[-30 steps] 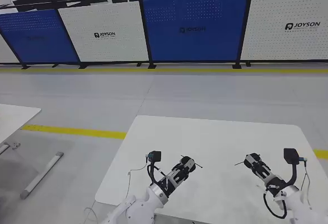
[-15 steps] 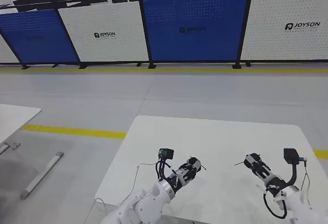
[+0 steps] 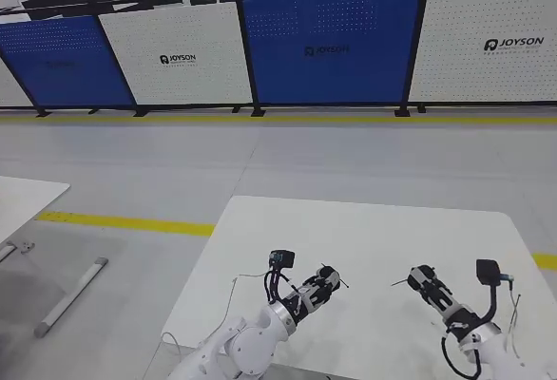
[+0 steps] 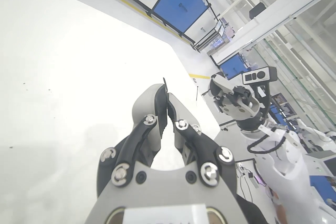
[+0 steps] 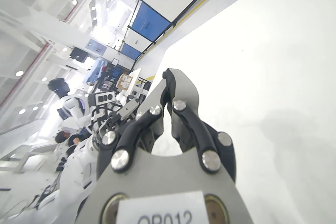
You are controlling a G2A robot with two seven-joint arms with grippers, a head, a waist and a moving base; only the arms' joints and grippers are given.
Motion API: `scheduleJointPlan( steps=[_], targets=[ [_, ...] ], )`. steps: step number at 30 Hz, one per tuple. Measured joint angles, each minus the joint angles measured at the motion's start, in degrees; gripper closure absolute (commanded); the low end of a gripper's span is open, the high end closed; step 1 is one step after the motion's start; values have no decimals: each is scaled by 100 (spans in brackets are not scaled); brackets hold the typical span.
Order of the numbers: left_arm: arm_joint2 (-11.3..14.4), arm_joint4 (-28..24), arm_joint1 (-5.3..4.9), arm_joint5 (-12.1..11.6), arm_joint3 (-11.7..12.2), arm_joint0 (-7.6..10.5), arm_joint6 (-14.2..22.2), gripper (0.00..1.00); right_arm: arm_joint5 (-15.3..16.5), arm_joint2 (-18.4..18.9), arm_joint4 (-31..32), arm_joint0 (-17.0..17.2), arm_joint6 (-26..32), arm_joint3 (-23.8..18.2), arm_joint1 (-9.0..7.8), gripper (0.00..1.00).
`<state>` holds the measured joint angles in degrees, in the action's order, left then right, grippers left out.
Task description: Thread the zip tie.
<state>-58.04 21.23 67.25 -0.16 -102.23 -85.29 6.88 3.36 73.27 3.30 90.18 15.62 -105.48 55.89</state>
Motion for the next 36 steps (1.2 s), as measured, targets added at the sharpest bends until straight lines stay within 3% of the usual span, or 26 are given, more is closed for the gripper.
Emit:
scheduleJointPlan(
  steps=[5, 8, 22, 25, 30, 32, 36],
  targets=[
    [0, 0, 0, 0, 0, 0, 0, 100, 841, -205, -302, 209, -315, 243, 80, 100],
    [0, 0, 0, 0, 0, 0, 0, 100, 1129, -304, -617, 320, -270, 320, 116, 100],
    [10, -101, 8, -34, 31, 18, 46, 100, 1047, -332, -814, 329, -111, 342, 123, 100],
    [-26, -675, 38, -222, 237, 165, 264, 100, 1047, -332, -814, 329, -111, 342, 123, 100],
    [-122, -1572, 63, -729, 669, 383, 643, 100, 1047, -332, -814, 329, -111, 342, 123, 100],
    [-138, -1671, 57, -872, 765, 430, 792, 100, 1047, -332, -814, 329, -111, 342, 123, 100],
    [-134, -1593, 54, -897, 774, 435, 805, 100, 986, -314, -778, 339, -211, 329, 134, 100]
  ],
)
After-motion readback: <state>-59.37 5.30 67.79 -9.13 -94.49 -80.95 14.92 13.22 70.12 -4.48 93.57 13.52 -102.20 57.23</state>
